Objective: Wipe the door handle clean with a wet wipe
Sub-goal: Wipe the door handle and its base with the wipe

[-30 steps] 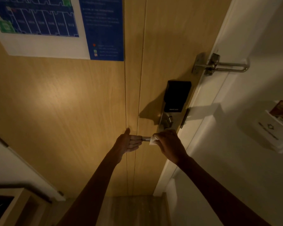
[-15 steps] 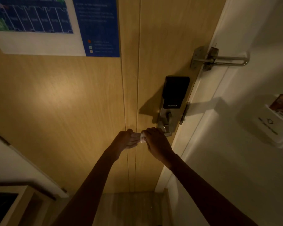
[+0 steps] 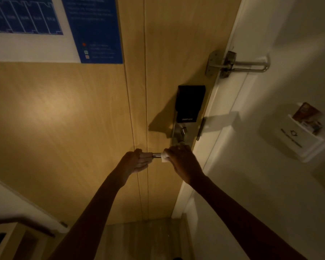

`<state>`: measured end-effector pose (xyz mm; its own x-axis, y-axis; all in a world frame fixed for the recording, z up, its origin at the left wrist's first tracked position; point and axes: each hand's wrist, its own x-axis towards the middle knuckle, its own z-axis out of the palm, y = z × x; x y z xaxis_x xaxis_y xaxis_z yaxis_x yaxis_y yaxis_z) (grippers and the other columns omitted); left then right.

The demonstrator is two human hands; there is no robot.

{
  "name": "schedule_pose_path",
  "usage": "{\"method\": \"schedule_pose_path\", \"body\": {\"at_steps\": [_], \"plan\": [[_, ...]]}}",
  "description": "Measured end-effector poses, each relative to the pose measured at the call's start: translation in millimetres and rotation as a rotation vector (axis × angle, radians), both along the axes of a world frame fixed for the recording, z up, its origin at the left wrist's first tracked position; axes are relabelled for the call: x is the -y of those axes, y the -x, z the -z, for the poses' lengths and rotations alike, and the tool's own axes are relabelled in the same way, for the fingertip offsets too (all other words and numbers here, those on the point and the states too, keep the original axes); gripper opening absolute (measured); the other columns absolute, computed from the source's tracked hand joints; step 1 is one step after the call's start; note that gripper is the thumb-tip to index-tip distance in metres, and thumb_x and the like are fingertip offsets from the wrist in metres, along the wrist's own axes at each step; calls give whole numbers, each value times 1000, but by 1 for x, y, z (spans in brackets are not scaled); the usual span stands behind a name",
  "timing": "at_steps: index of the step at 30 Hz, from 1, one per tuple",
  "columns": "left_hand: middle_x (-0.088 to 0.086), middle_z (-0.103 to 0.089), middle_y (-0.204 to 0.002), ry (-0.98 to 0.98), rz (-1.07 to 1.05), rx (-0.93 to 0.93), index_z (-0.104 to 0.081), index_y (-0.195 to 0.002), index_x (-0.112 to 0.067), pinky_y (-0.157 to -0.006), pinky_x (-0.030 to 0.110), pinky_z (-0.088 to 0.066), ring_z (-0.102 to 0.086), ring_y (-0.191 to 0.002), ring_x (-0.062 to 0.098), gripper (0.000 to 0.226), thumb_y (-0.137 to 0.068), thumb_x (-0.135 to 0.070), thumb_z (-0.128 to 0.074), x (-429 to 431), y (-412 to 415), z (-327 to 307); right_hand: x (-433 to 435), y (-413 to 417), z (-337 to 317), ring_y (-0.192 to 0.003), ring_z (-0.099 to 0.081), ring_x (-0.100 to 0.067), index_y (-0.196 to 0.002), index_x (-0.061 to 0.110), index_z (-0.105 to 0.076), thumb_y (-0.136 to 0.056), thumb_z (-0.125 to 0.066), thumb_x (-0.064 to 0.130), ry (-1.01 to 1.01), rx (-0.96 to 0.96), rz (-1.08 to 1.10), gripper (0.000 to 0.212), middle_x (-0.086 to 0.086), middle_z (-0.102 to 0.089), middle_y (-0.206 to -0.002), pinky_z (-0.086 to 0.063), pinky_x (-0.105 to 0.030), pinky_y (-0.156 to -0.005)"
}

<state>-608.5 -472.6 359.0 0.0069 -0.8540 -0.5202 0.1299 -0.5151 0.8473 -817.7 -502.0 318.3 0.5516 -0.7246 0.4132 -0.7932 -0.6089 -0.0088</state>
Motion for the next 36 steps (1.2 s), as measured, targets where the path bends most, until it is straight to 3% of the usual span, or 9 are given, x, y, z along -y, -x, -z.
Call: {"method": "schedule_pose_path", "body": {"at_steps": [5,11,14,18,21,24,27,32,36], "plan": [[12,-71,-109,32,17,10,-71,-104,-7,-97,32,-49,-66,-104,19,44,-102,-28,-32,-1,0,1,13,49,13,-106,-60,-25,-126,16,-60,-83,-70,9,33,101,-6,44,-7,-67,-118,-56,-34,-83],[11,-70,-113,8,54,-3,-69,-107,-6,-98,31,-48,-65,-106,19,42,-102,-27,-33,0,-2,0,1,60,7,-78,-60,-18,-128,19,-60,-85,-70,9,21,310,63,45,-10,-64,-88,-55,-26,-71],[11,-69,-115,5,51,-8,-69,-106,-6,-100,32,-47,-64,-107,19,42,-102,-28,-33,2,-1,0,-4,56,3,-81,-62,-12,-117,14,-68,-94,-59,22,-138,539,184,26,-2,-71,-91,-53,-26,-74],[12,-68,-115,22,56,-9,-66,-113,-3,-100,32,-46,-63,-111,21,42,-102,-27,-32,-1,0,-1,-8,32,7,-57,-60,0,-73,18,-66,-92,-62,28,-326,840,292,23,11,-62,-59,-43,-13,-61],[13,-67,-115,17,41,-22,-67,-110,-4,-97,31,-47,-63,-107,21,43,-102,-28,-32,-1,0,0,1,22,-1,-62,-59,-1,-76,10,-68,-91,-62,40,-589,956,480,34,4,-64,-66,-42,-17,-62],[14,-68,-115,13,22,-45,-71,-98,-10,-96,32,-48,-65,-102,19,44,-102,-30,-32,-1,-1,5,18,21,-9,-57,-58,-11,-71,7,-63,-87,-60,52,-753,965,599,48,-2,-63,-63,-46,-28,-66],[14,-67,-115,4,18,-59,-69,-104,-6,-98,32,-47,-64,-105,21,43,-102,-30,-32,-1,0,6,20,19,-10,-62,-65,-14,-76,7,-65,-86,-60,56,-745,953,640,51,-5,-69,-68,-53,-34,-75],[14,-67,-116,-16,29,-60,-68,-104,-5,-93,30,-48,-65,-99,19,41,-102,-30,-35,0,2,0,18,26,-7,-69,-68,-15,-85,2,-70,-84,-65,52,-733,894,639,50,-8,-73,-81,-55,-30,-76],[14,-65,-119,-15,24,-53,-65,-112,-3,-96,31,-47,-62,-106,22,42,-102,-30,-34,0,3,-2,19,16,-17,-69,-65,-14,-88,0,-69,-86,-67,43,-663,941,655,44,-5,-70,-85,-50,-23,-69]]}}
